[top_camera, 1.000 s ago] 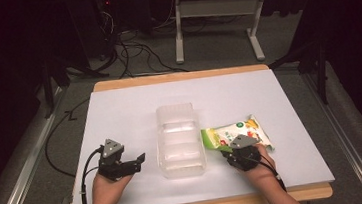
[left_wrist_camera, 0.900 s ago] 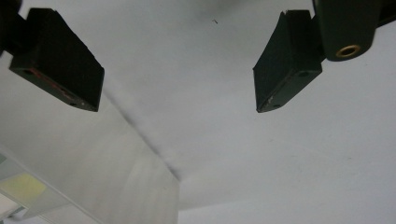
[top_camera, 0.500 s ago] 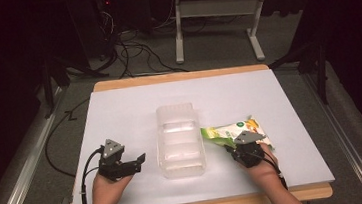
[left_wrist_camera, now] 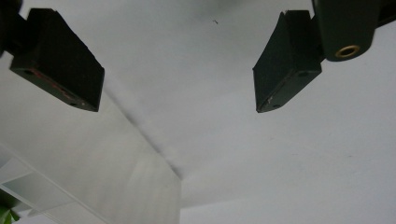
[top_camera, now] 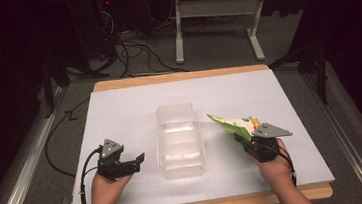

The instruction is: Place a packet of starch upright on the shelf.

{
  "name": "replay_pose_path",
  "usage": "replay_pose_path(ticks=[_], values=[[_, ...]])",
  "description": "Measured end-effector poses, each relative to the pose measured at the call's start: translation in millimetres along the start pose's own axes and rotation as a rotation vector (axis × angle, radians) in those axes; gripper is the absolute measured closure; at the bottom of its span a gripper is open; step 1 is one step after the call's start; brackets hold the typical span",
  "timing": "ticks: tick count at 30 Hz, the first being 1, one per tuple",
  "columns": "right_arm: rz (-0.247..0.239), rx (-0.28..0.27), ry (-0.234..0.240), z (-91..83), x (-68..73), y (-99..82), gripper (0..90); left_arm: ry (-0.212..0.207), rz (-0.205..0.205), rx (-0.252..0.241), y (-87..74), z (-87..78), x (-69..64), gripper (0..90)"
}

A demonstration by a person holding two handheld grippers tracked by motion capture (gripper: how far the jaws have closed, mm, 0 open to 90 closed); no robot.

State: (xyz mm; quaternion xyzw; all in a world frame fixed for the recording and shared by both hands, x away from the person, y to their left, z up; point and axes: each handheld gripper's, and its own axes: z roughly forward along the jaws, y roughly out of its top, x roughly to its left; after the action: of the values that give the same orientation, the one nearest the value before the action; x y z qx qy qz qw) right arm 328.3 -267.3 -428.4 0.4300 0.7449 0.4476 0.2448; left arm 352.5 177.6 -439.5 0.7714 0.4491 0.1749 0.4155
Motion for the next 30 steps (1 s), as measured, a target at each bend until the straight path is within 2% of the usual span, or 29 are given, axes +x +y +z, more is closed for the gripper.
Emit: replay_pose_path(ticks=[3, 4, 6, 8, 9, 12, 15, 18, 23, 30], values=[[0.001, -0.027, 0.001, -4.1, -2.3, 3.3, 89.6, -0.004, 0.001, -0.008, 0.5, -0.1, -0.9, 16.9], [-0.013, -0.06, -0.004, -8.7, -4.9, 8.3, 89.7, -0.002, 0.0, -0.007, 0.5, 0.6, 0.0, 17.0], [-0.018, -0.071, -0.011, -10.3, -5.9, 10.0, 89.7, -0.001, -0.002, -0.005, 0.3, 0.8, 0.6, 17.0], [-0.012, -0.115, -0.02, -17.5, -10.5, 16.1, 89.8, 0.0, 0.0, -0.011, 0.3, -0.3, 0.1, 16.9], [-0.012, -0.115, -0.02, -17.5, -10.5, 16.1, 89.8, 0.0, 0.0, -0.011, 0.3, -0.3, 0.1, 17.0], [-0.01, -0.168, -0.021, -27.0, -13.9, 23.5, 89.9, 0.002, 0.002, -0.012, 0.3, -0.7, 0.5, 16.9], [-0.003, -0.188, -0.021, -31.5, -14.9, 26.4, 89.9, 0.004, -0.001, -0.015, 0.1, -0.9, 0.0, 16.9], [0.008, -0.232, -0.025, -38.9, -18.2, 32.1, 90.0, 0.004, 0.001, -0.016, 0.4, -1.3, 0.4, 16.9], [0.017, -0.257, -0.021, -41.5, -19.7, 36.9, 89.9, 0.007, 0.002, -0.013, 0.3, -0.8, 1.0, 17.0], [0.014, -0.286, 0.0, -37.4, -12.5, 49.1, 90.0, 0.013, -0.004, -0.025, 0.4, -4.5, 1.6, 16.8]])
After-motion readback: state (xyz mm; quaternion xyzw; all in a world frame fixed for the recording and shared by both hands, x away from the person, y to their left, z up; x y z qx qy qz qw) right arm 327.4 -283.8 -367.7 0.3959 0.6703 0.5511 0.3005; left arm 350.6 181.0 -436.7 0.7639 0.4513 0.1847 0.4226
